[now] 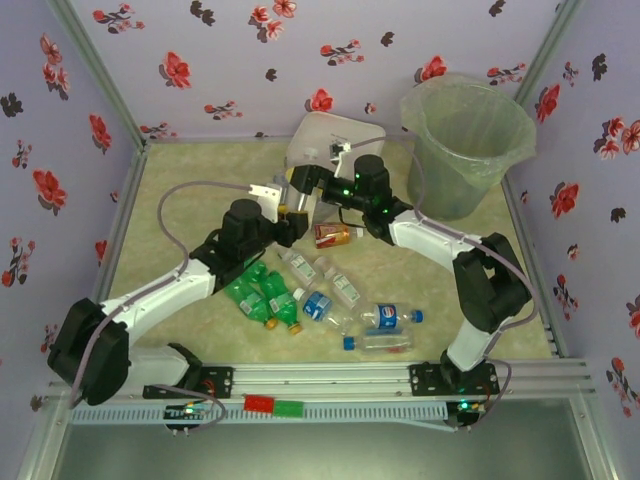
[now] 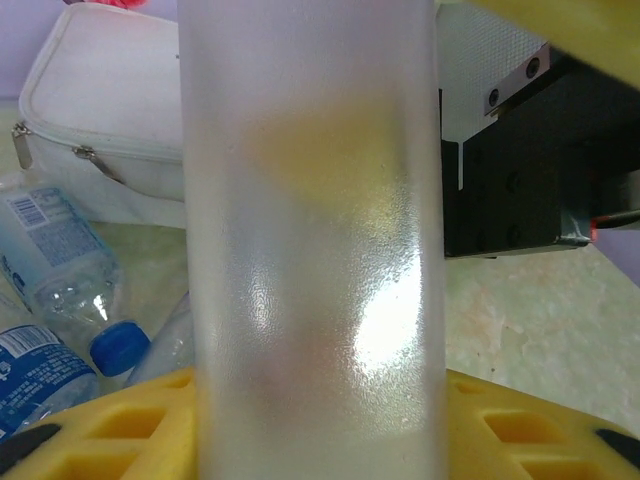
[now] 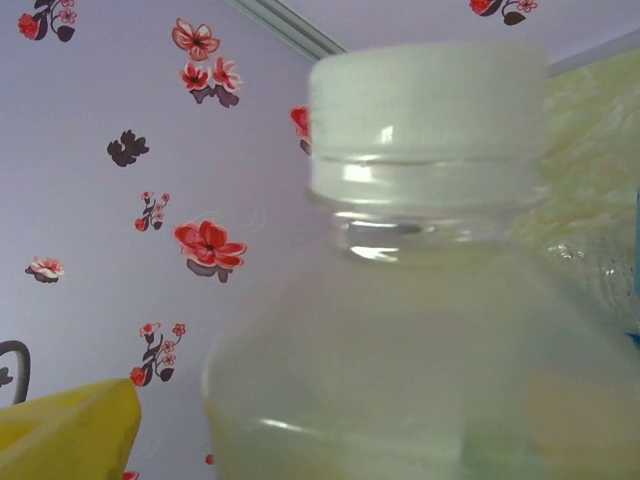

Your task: Put the plastic bottles in the bin

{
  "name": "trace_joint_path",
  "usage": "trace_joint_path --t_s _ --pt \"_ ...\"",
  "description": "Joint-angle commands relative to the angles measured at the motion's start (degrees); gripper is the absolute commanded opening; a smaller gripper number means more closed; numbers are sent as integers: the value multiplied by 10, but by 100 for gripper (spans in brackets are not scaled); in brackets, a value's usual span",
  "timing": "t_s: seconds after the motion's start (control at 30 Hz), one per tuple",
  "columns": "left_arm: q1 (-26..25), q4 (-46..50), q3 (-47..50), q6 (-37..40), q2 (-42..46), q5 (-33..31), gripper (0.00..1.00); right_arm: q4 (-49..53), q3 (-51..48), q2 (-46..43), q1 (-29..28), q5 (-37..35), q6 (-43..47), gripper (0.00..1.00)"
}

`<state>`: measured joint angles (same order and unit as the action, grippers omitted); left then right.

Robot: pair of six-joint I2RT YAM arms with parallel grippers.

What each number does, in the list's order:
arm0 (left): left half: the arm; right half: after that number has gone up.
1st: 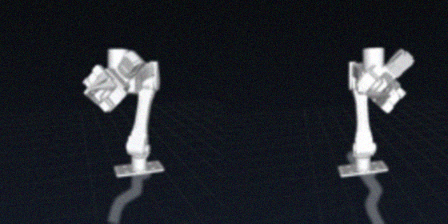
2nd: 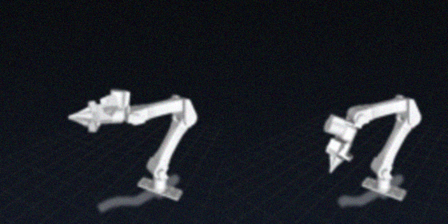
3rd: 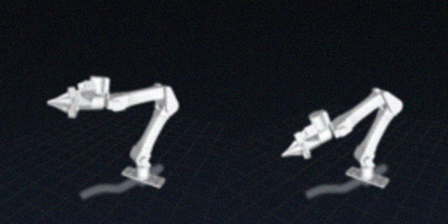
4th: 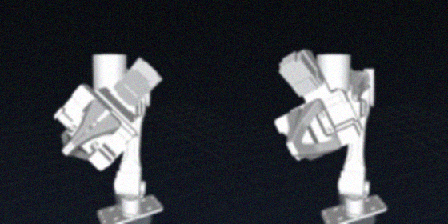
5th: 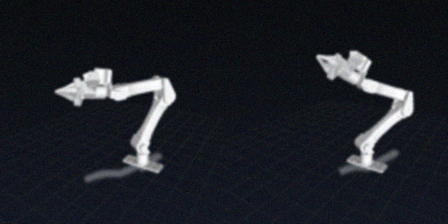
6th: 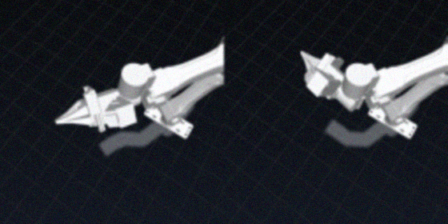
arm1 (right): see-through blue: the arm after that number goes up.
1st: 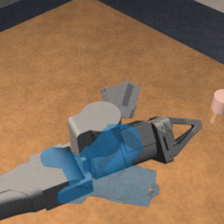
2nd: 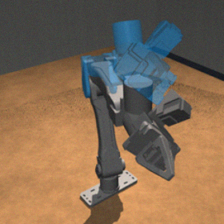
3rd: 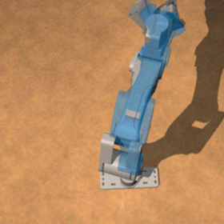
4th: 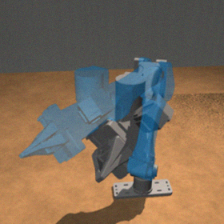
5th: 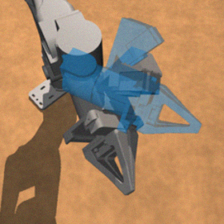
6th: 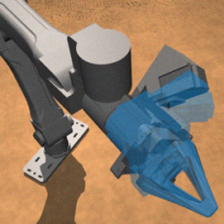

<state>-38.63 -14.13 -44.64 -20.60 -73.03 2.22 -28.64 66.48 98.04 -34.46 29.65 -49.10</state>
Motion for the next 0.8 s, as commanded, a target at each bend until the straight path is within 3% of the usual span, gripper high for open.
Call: trace_joint_path --t_s 0.0,0.27,0.4,0.43,0.57,0.77 --pt "0 -12 -16 1 3 22 35 -10 -2 -1 -3 7 8 97" --pt "-2 -16 -6 7 23 26 43 3 9 20 -3 7 7 66" --pt "-2 -22 0 3 25 24 65 6 8 17 -2 6 10 59" --pt "-2 -24 1 3 28 18 75 13 9 15 0 1 15 58" --pt "-1 -40 21 -3 47 -40 99 69 38 6 17 -5 46 55" --pt "12 -15 55 -42 98 -169 100 252 130 -29 85 -43 136 54"
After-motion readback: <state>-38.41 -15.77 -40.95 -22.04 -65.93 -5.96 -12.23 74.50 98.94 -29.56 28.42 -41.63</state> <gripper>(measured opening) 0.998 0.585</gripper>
